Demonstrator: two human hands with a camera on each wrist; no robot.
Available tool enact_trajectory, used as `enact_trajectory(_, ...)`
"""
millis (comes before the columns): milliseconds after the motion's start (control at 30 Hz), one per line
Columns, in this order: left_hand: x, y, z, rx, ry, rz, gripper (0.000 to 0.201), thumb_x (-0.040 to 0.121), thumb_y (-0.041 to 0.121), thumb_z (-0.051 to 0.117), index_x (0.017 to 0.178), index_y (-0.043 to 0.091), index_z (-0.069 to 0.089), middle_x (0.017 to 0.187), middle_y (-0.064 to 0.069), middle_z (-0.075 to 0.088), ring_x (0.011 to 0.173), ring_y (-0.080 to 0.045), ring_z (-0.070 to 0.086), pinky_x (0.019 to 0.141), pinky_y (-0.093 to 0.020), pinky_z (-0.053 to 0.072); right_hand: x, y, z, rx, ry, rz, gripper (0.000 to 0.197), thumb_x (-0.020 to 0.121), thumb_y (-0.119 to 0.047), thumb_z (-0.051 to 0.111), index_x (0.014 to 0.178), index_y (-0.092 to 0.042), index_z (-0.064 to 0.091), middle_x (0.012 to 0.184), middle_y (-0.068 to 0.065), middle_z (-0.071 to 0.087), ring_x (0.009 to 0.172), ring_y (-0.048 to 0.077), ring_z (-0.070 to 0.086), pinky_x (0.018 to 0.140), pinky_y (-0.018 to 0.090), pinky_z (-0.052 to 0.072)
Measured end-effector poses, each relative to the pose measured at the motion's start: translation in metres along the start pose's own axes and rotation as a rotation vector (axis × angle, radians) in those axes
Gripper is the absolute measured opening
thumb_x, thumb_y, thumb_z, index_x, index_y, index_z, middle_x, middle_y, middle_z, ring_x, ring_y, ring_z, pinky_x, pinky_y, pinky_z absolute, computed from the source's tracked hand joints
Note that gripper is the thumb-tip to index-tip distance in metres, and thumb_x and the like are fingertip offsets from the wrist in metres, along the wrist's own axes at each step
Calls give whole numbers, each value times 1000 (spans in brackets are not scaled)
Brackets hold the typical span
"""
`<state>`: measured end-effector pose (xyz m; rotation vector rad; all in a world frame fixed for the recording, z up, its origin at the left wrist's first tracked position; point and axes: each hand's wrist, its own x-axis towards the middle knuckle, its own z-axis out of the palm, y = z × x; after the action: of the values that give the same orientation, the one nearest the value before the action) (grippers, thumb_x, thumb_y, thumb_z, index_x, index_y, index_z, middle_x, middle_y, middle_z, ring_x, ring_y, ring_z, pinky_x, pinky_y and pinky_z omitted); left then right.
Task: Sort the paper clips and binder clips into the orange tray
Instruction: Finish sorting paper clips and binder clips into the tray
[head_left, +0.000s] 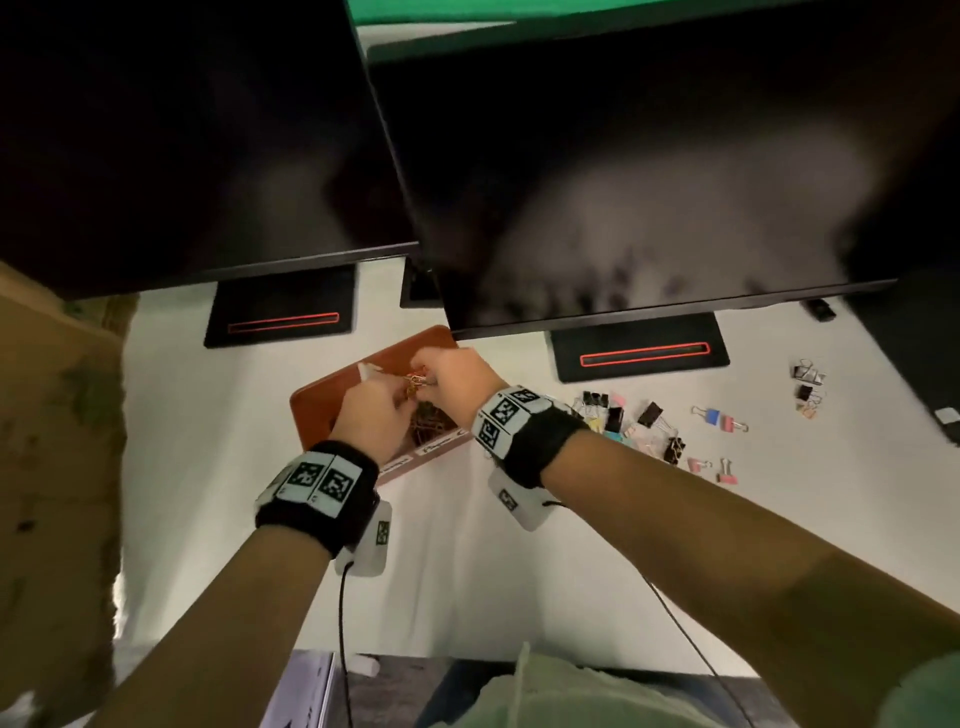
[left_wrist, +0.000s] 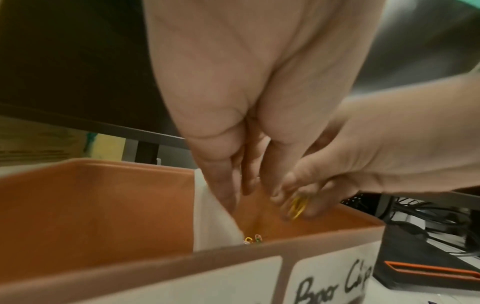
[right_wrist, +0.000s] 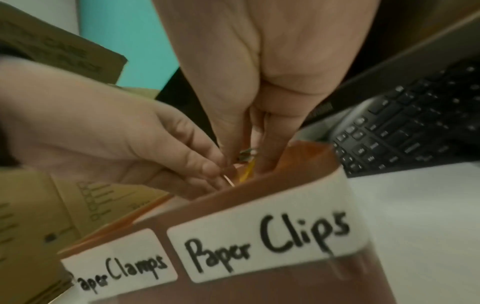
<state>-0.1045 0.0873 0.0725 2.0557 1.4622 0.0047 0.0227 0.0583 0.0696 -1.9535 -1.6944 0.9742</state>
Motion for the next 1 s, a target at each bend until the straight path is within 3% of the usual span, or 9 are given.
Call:
enact_trajectory(100, -7, -2, 0, 14, 50, 57, 34, 88, 7, 50, 122, 12, 55, 113, -11, 63, 103, -26, 59, 93, -36, 47, 2, 6, 6, 67, -19, 18, 42, 89, -20, 61, 129, -13, 51, 125, 10, 61, 114, 25, 57, 101, 33, 45)
enact_trajectory(233, -32, 7, 7, -173, 183, 338, 35, 87, 9, 58, 121, 18, 54, 113, 2, 53, 101, -13, 55, 92, -28, 47, -28, 38, -11, 204, 125, -100, 29, 90, -24, 59, 119, -16, 59, 115, 1, 64, 96, 10, 61, 87, 21, 49)
enact_trajectory(300, -43, 14, 20, -220, 122, 441, 32, 87, 14, 59, 118, 21, 55, 112, 7, 51, 99, -6, 54, 90, -23, 47, -47, 72, -21, 127, 216, -79, 23, 90, -25, 60, 112, -18, 61, 109, -1, 63, 90, 10, 59, 83, 24, 51)
enact_trajectory(400, -48, 21, 54, -192, -70, 519, 38, 87, 17, 59, 123, 23, 50, 127, 5, 46, 115, -7, 47, 101, -28, 41, -68, 128, -30, -77, 195, 89, 30, 86, -29, 63, 115, -22, 60, 113, 2, 60, 104, 17, 54, 93, 37, 47)
enact_trajectory(500, -39, 26, 91, -36, -211, 447, 54, 88, 19, 56, 137, 29, 35, 150, 1, 23, 137, -18, 25, 114, -32, 25, -75, 157, -34, -280, -3, 244, 50, 82, -40, 65, 128, -29, 49, 132, 0, 49, 121, 22, 44, 103, 38, 40)
enact_trajectory(600, -26, 26, 119, 104, -261, 368, 67, 88, 13, 55, 142, 33, 21, 156, -3, 8, 143, -25, 13, 114, -42, 26, -80, 163, -32, -312, -122, 279, 62, 76, -47, 67, 132, -30, 46, 133, 0, 42, 120, 22, 40, 102, 39, 39)
enact_trajectory(733, -13, 21, 135, 196, -249, 364, 88, 80, -6, 54, 142, 37, 8, 154, -4, 17, 138, -29, 25, 109, -44, 35, -87, 169, -30, -225, -125, 295, 44, 78, -41, 69, 118, -27, 58, 117, 2, 46, 110, 21, 43, 95, 34, 39)
enact_trajectory(833, -9, 16, 136, 180, -232, 370, 92, 76, -15, 47, 142, 37, 10, 150, -4, 24, 135, -29, 30, 107, -41, 37, -94, 175, -29, -156, -129, 298, 29, 84, -30, 65, 112, -23, 61, 114, 4, 48, 106, 22, 48, 95, 32, 41)
enact_trajectory(1000, -12, 13, 131, 66, -194, 305, 71, 87, -2, 50, 143, 30, 20, 146, -6, 33, 132, -26, 35, 108, -38, 36, -101, 180, -41, -30, -79, 279, 17, 87, -22, 62, 104, -22, 63, 109, 1, 50, 100, 19, 54, 97, 31, 47)
